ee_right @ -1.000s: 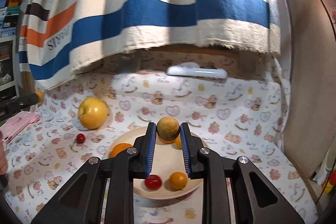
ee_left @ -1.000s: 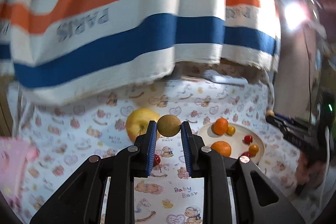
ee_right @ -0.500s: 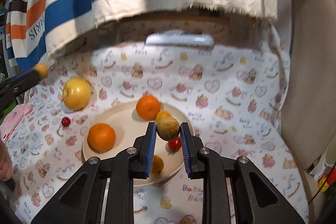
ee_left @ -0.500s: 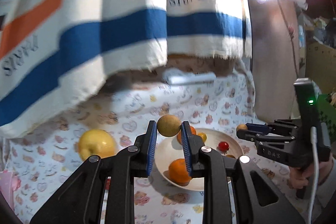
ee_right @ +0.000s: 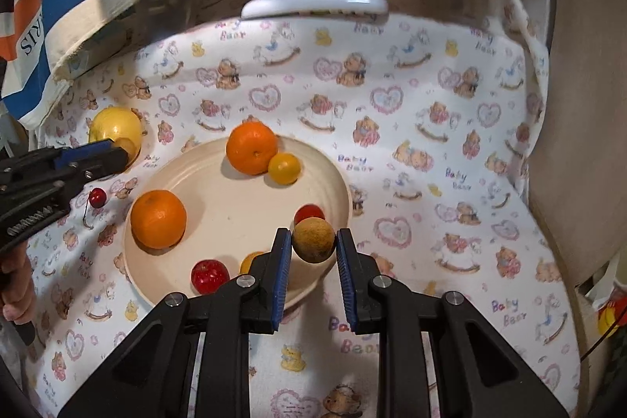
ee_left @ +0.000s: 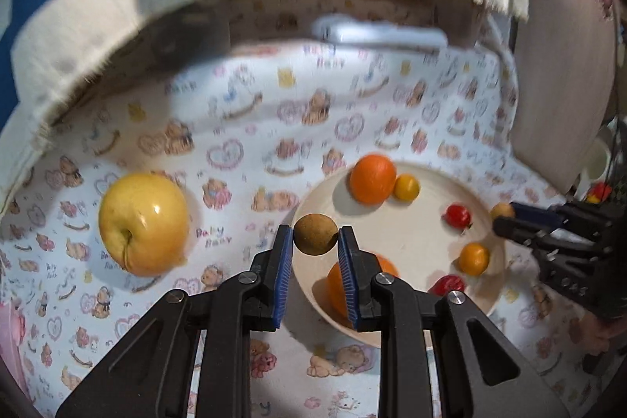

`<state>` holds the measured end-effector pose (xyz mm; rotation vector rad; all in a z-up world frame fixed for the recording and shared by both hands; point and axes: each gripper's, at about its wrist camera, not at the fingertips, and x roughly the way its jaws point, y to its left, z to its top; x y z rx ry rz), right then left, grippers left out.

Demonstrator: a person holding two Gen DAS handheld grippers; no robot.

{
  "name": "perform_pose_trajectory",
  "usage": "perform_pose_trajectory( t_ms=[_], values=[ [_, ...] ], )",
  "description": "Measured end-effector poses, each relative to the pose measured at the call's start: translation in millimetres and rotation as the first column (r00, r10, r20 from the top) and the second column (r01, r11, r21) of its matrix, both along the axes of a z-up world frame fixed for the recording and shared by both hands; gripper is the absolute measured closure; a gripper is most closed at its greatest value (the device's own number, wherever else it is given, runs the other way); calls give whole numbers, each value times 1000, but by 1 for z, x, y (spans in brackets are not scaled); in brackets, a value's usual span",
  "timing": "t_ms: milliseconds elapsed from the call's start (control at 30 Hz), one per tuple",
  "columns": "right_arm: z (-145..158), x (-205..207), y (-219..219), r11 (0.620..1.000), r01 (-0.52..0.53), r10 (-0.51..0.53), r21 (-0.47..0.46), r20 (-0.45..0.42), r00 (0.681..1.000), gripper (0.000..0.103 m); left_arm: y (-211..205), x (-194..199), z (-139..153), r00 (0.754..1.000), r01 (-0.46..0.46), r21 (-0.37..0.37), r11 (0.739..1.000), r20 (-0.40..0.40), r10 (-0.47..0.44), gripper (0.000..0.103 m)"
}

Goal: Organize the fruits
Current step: 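Open the left gripper over the plate while the right releases its brown fruit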

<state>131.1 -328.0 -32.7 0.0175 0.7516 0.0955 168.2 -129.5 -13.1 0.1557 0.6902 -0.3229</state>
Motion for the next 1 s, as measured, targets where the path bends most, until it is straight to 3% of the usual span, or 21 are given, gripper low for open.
perform_pose_trajectory(
  t_ms=[500, 800, 900, 1000],
  values=[
    [-7, 6, -3, 1000, -5, 5, 12, -38, 999, 79, -5, 18, -17, 999, 6, 18, 1000, -54, -5, 80],
    [-8, 7, -5, 1000, 18, -17, 23, -54, 998, 78, 1, 13, -12, 1000, 7, -21, 1000, -27, -8, 80],
    [-7, 6, -5, 1000, 26, -25, 15, -46, 999, 70, 1, 9, -9, 1000, 20, -27, 999, -12, -21, 76],
    [-3, 4, -8, 999, 38, -37, 12, -29, 999, 60, 2, 8, -8, 1000, 19, -41, 999, -8, -19, 67]
  ],
)
